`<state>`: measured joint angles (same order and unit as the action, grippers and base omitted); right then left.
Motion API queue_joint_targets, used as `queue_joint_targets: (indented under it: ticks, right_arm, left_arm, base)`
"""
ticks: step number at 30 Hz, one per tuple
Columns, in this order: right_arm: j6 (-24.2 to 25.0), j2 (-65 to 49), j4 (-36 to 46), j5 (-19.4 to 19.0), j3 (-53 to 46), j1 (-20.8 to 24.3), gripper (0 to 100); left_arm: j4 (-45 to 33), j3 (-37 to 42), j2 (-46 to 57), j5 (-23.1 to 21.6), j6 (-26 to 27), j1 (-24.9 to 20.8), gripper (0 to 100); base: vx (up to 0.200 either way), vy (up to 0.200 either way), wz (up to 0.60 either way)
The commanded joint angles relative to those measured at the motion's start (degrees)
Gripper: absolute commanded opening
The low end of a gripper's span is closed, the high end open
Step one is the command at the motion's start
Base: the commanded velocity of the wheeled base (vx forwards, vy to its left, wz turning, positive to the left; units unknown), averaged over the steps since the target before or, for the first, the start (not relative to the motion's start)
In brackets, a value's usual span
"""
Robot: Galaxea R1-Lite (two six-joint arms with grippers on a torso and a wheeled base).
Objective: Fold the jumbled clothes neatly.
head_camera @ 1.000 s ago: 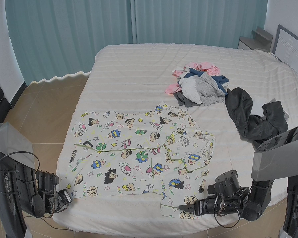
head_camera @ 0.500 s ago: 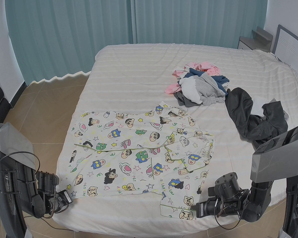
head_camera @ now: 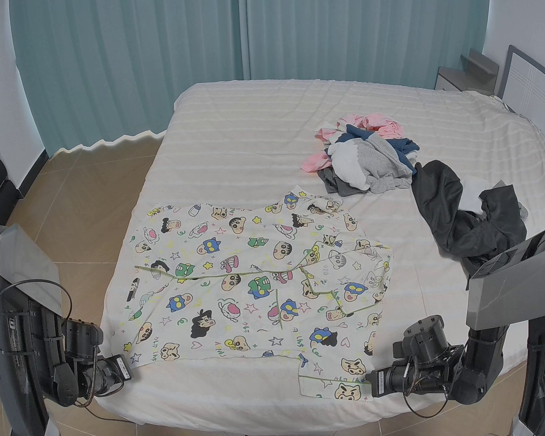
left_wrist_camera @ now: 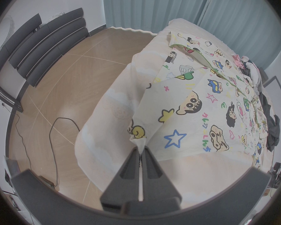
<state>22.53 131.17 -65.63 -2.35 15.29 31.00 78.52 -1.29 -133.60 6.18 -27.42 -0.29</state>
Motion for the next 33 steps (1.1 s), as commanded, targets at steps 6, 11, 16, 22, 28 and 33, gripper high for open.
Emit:
queue_joint_targets:
  ticks: [6, 11, 16, 22, 28, 33]
  right_arm:
    - [-0.6, -1.2, 0.2, -0.3, -2.5, -0.2, 0]
    - [-0.9, -0.7, 0.2, -0.4, -3.2, 0.3, 0]
    - [-2.2, -0.7, 0.2, -1.0, -4.1, 0.4, 0]
    - [-2.8, -1.1, 1.6, -1.1, -4.3, 0.5, 0]
    - [-2.9, -1.1, 2.2, -1.1, -4.6, 0.8, 0]
    - [-2.9, -1.2, 2.2, -1.1, -4.7, 1.3, 0]
  left_arm:
    - [-0.1, 1.1, -0.7, -0.1, 2.5, 1.8, 0]
    - [-0.8, 1.1, -2.5, -0.1, 3.5, 1.8, 0]
    - [-3.1, 1.1, -3.0, -0.1, 5.2, 2.1, 0]
    - [-5.3, 1.1, -2.9, -0.1, 6.5, 2.1, 0]
    - [-7.3, 1.1, -2.7, -0.1, 7.5, 2.1, 0]
    - [-7.7, 1.1, -2.5, -0.1, 7.6, 2.1, 0]
  base:
    - [0.0, 0.0, 0.0]
    - [0.0, 0.0, 0.0]
    - [0.0, 0.0, 0.0]
    - [0.0, 0.0, 0.0]
    - [0.0, 0.0, 0.0]
    - [0.0, 0.0, 0.0]
